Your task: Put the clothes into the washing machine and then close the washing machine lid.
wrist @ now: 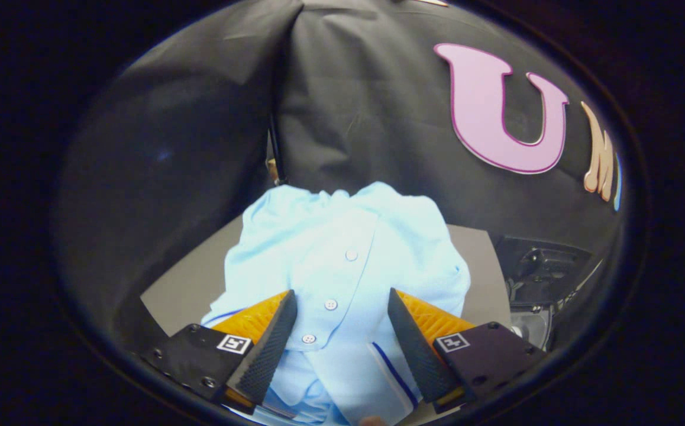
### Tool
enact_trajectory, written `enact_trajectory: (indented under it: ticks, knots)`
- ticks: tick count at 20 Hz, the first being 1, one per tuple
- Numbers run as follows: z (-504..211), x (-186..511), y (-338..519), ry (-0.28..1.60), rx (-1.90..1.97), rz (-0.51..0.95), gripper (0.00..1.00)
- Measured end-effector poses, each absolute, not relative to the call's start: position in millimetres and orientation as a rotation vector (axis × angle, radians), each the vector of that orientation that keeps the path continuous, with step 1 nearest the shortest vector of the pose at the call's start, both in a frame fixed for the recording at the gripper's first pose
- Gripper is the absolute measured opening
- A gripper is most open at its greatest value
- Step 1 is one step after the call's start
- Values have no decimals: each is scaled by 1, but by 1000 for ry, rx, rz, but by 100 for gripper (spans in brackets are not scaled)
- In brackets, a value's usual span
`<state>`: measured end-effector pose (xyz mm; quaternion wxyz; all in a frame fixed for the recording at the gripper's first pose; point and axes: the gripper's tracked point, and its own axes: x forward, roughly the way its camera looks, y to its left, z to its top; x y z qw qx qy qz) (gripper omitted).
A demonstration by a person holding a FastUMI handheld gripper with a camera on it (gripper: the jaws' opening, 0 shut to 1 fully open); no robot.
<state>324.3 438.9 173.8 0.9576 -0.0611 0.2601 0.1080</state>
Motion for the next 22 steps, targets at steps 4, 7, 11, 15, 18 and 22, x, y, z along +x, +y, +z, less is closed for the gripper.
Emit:
enact_trajectory:
  ticks: [4, 7, 11, 15, 18, 22]
  knots:
    - [172, 323, 442, 524, -125, 248, 74]
    - [172, 324, 442, 520, -98, 250, 40]
    - [177, 320, 433, 507, -46, 262, 27]
    - [192, 315, 406, 480, -44, 238, 27]
    - [198, 314, 365, 462, -42, 192, 27]
    - [215, 311, 293, 422, -42, 84, 26]
